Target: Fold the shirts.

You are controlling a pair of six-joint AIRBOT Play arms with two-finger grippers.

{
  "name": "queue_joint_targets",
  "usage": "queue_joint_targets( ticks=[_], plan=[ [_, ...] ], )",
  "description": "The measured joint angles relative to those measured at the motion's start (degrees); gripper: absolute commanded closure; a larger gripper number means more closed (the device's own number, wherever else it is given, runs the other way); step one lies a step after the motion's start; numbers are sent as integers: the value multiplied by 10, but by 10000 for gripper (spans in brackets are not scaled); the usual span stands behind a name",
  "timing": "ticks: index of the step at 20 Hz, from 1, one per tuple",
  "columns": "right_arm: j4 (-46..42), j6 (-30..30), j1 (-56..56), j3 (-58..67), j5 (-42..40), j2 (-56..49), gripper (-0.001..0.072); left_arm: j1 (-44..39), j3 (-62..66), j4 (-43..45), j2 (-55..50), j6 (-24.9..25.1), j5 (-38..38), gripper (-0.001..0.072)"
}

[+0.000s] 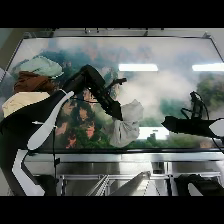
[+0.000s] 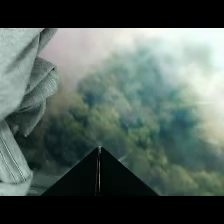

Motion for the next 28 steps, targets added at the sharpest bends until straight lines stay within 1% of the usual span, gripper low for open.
queue_joint_targets(
  ticks=[1,5,8,11,15,18,19,20,21,24,25,26,27,28],
  plan=[
    [-2,-1,-2,0,3,-5,271,-7,1,1,1,-1,0,-5],
    [-2,-19,-10,13,7,-22,278,3,35,6,7,-36,22,-5],
    [-1,-50,-31,68,20,-78,278,41,18,10,38,-57,29,-4],
    [14,-103,-48,156,61,-183,278,83,-84,13,92,-68,15,-5],
    [71,-179,-56,256,113,-335,278,127,-277,46,154,-64,-67,-4],
    [131,-226,-57,288,130,-414,278,140,-374,53,161,-50,-122,-3],
    [147,-236,-56,294,131,-434,278,140,-396,47,157,-42,-134,37],
    [158,-244,-54,297,133,-450,278,139,-411,34,152,-35,-141,115],
    [168,-251,-51,300,133,-465,278,135,-421,25,147,-27,-146,143],
    [189,-261,-35,305,131,-496,288,115,-423,3,129,-12,-157,147],
    [198,-265,-30,306,131,-502,389,108,-416,0,123,-10,-160,261],
    [201,-267,-25,306,130,-508,474,100,-407,1,117,-8,-170,538],
    [203,-272,-22,306,130,-511,526,93,-398,6,111,-6,-185,696],
    [212,-283,-19,307,132,-514,702,87,-389,11,107,-4,-193,694]
  ],
)
